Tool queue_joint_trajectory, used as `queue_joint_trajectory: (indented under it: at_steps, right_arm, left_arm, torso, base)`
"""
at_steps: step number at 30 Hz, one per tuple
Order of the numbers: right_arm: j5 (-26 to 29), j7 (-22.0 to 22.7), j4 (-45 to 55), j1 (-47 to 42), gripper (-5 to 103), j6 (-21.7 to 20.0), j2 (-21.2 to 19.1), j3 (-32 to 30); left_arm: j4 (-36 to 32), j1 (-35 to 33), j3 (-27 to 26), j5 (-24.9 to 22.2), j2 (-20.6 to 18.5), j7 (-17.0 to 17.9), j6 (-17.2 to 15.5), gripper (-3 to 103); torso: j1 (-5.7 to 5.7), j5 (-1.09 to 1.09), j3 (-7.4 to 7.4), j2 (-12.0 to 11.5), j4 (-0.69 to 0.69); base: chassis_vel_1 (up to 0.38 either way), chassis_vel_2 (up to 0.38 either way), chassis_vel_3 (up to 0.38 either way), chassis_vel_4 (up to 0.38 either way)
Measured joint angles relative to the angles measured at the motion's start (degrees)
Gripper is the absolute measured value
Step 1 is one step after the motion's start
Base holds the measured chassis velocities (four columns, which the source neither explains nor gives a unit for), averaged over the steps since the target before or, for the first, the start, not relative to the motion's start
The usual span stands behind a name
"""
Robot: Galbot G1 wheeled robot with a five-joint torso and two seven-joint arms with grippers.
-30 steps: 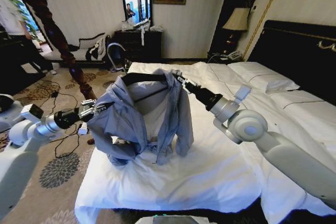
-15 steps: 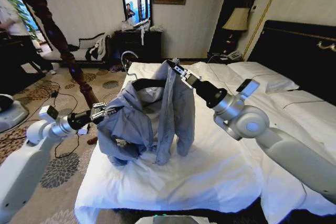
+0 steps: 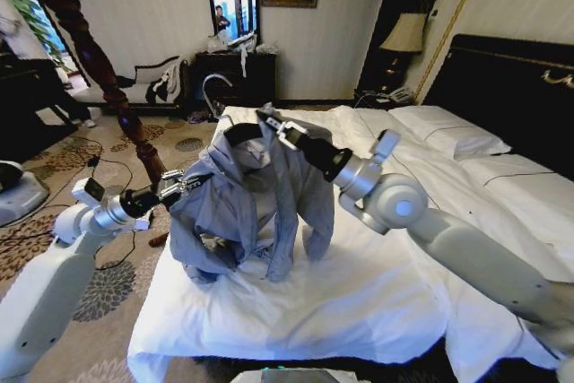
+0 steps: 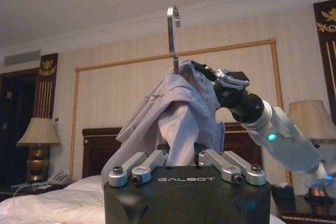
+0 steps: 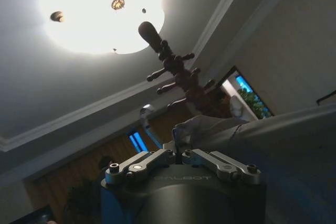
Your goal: Pick up the clothes from the bed and hang them on the clothes hanger.
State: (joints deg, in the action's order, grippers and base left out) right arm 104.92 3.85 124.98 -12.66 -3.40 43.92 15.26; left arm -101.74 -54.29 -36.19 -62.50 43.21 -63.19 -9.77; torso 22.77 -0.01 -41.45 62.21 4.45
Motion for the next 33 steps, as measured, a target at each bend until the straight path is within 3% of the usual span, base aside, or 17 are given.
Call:
queue_joint_trajectory:
  at_steps: [1, 3, 5, 7, 8, 9, 11, 14, 17, 19, 22, 24, 26, 28, 29, 33]
  right_arm:
    - [0.16, 1.24, 0.00, 0.44, -3, -0.49, 0.66, 0.19]
    - [0.67, 5.89, 0.38, 1.12, 8, -2.08, 1.82, 0.27]
    - [0.90, 8.24, 0.84, 1.22, 8, -2.67, 2.23, 0.16]
    - [0.87, 14.12, 2.15, 0.98, 18, -4.30, 2.85, -0.71]
    - [0.79, 14.94, 2.41, 0.82, 18, -4.65, 2.86, -0.89]
    - [0.22, 17.35, 3.23, 0.12, 29, -6.09, 2.65, -1.46]
    - [-0.31, 18.70, 3.76, -0.50, 29, -6.99, 2.22, -1.79]
    - [-1.39, 21.70, 5.94, -2.45, 45, -10.70, 0.68, -3.68]
    - [-2.12, 22.15, 6.89, -3.51, 50, -11.71, 0.02, -4.43]
    - [-3.59, 21.08, 7.00, -4.57, 61, -11.67, -0.47, -4.58]
    - [-6.96, 19.86, 6.68, -6.93, 72, -11.70, -1.20, -4.58]
    - [-9.88, 21.95, 6.01, -9.15, 83, -13.51, -1.38, -4.15]
    - [-11.03, 23.32, 5.66, -10.09, 83, -14.04, -1.21, -3.81]
    - [-13.50, 25.39, 5.13, -13.26, 94, -14.45, -0.32, -3.78]
    - [-13.50, 25.39, 5.13, -13.26, 94, -14.45, -0.32, -3.78]
    - [-19.70, 26.94, 4.83, -18.80, 100, -13.26, 1.09, -5.70]
  left_arm:
    - [-0.03, -0.06, 0.00, -0.10, 0.27, 0.12, 0.01, 18]
    - [-0.29, -0.25, 0.00, -0.34, 0.85, 0.46, 0.03, 18]
    - [-0.38, -0.30, 0.00, -0.44, 1.04, 0.82, 0.03, 18]
    - [-0.39, -0.36, -0.14, -0.86, 1.26, 1.57, 0.04, 18]
    - [-0.39, -0.36, -0.19, -1.02, 1.27, 1.68, 0.06, 18]
    - [-0.33, -0.36, -0.35, -1.62, 1.26, 2.09, 0.16, 16]
    - [-0.24, -0.33, -0.42, -2.04, 1.20, 2.16, 0.24, 16]
    - [0.37, -0.20, -0.56, -2.87, 0.92, 3.43, 0.45, 3]
    - [0.78, -0.14, -0.52, -3.13, 0.89, 4.24, 0.47, 0]
    - [1.20, -0.14, -0.31, -3.01, 0.96, 4.57, 0.53, 0]
    - [2.49, -0.95, 0.10, -0.10, 0.90, 3.81, 0.86, 0]
    - [4.52, -3.51, 0.27, 4.10, -0.38, 3.15, 1.80, 0]
    - [5.33, -5.41, 0.27, 5.76, -1.00, 3.09, 2.40, 0]
    - [6.32, -10.84, -0.03, 10.23, -1.47, 2.87, 3.86, 0]
    - [6.32, -10.84, -0.03, 10.23, -1.47, 2.87, 3.86, 0]
    - [7.05, -19.36, -0.69, 17.67, 2.54, 2.02, 6.37, 0]
  torso:
    - [0.00, 0.00, 0.00, 0.00, 0.00]
    - [0.00, 0.00, 0.00, 0.00, 0.00]
    - [0.00, 0.00, 0.00, 0.00, 0.01]
    - [0.00, 0.00, 0.00, 0.00, 0.00]
    - [0.00, 0.00, 0.00, 0.00, 0.00]
    - [0.00, 0.00, 0.00, 0.00, 0.00]
    - [0.00, 0.01, 0.00, 0.00, 0.01]
    - [0.00, 0.01, 0.00, 0.00, 0.03]
    - [0.00, 0.01, 0.00, 0.00, 0.02]
    - [0.00, 0.00, 0.00, 0.00, 0.00]
    - [0.00, 0.01, 0.00, 0.00, 0.02]
    - [-0.01, 0.03, 0.01, 0.00, 0.05]
    - [0.00, 0.02, 0.00, 0.00, 0.02]
    - [0.00, 0.01, 0.00, 0.00, -0.03]
    - [0.00, 0.01, 0.00, 0.00, -0.03]
    - [-0.01, 0.00, 0.01, 0.01, 0.03]
  base:
    - [0.000, 0.000, 0.000, 0.000]
    - [0.000, 0.000, 0.000, 0.000]
    - [0.000, 0.000, 0.000, 0.000]
    - [0.000, 0.000, 0.000, 0.000]
    - [0.000, 0.000, 0.000, 0.000]
    - [0.000, 0.000, 0.000, 0.000]
    - [0.000, 0.000, 0.000, 0.000]
    - [0.000, 0.000, 0.000, 0.000]
    - [0.000, 0.000, 0.000, 0.000]
    - [0.000, 0.000, 0.000, 0.000]
    - [0.000, 0.000, 0.000, 0.000]
    - [0.000, 0.000, 0.000, 0.000]
    - [0.000, 0.000, 0.000, 0.000]
    - [0.000, 0.000, 0.000, 0.000]
    - [0.000, 0.000, 0.000, 0.000]
    - [0.000, 0.000, 0.000, 0.000]
